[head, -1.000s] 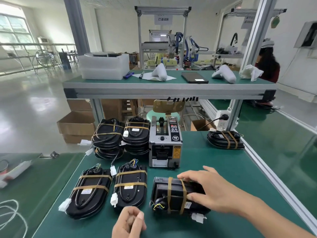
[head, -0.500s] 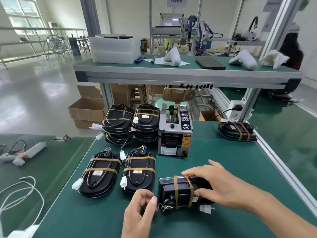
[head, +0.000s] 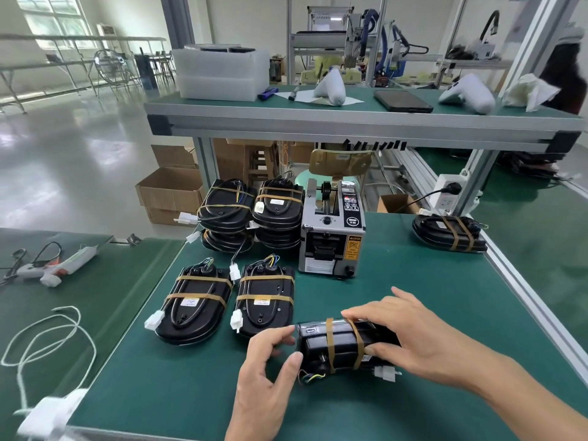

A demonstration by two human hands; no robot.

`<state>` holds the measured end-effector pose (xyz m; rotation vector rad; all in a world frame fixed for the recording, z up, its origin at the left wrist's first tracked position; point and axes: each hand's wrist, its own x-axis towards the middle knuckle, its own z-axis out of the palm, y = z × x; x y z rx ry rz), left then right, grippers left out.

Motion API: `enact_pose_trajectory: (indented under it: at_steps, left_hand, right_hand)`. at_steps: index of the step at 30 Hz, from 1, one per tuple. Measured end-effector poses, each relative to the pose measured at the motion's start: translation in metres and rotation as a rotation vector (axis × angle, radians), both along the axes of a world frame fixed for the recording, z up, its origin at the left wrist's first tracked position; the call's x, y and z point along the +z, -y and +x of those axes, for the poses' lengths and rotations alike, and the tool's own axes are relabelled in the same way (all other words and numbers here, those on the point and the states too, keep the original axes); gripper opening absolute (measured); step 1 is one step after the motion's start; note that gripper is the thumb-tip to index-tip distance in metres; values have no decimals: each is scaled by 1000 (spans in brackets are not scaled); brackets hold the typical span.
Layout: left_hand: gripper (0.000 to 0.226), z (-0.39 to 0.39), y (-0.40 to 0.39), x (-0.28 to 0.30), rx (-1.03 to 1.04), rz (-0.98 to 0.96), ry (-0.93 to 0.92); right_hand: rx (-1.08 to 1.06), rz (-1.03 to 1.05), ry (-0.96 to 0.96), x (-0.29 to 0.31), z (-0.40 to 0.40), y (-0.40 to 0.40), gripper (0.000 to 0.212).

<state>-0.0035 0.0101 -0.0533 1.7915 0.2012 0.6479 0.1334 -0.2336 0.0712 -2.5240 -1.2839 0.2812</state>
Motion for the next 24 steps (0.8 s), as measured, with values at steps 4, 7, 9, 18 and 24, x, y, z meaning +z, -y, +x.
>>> enact_pose_trajectory:
  at_steps: [4,7,9,18,24]
  left_hand:
    - [46,1,1,4,-32,-5,-23]
    - [43,1,2,9,-77,23,-27]
    - [43,1,3,9,-106,2,-43]
    - [47,2,2,7,-235,-59,-122]
    - [50,1,1,6,-245,-86,-146]
  right_hand:
    - [-6,15,-29,1,1,1,55]
    - [7,14,-45,2,0,0,55]
    - [19,14,-49,1,-1,-1,56]
    - [9,34,-101,0,-1,1,56]
    - [19,52,-107,0,-4,1,56]
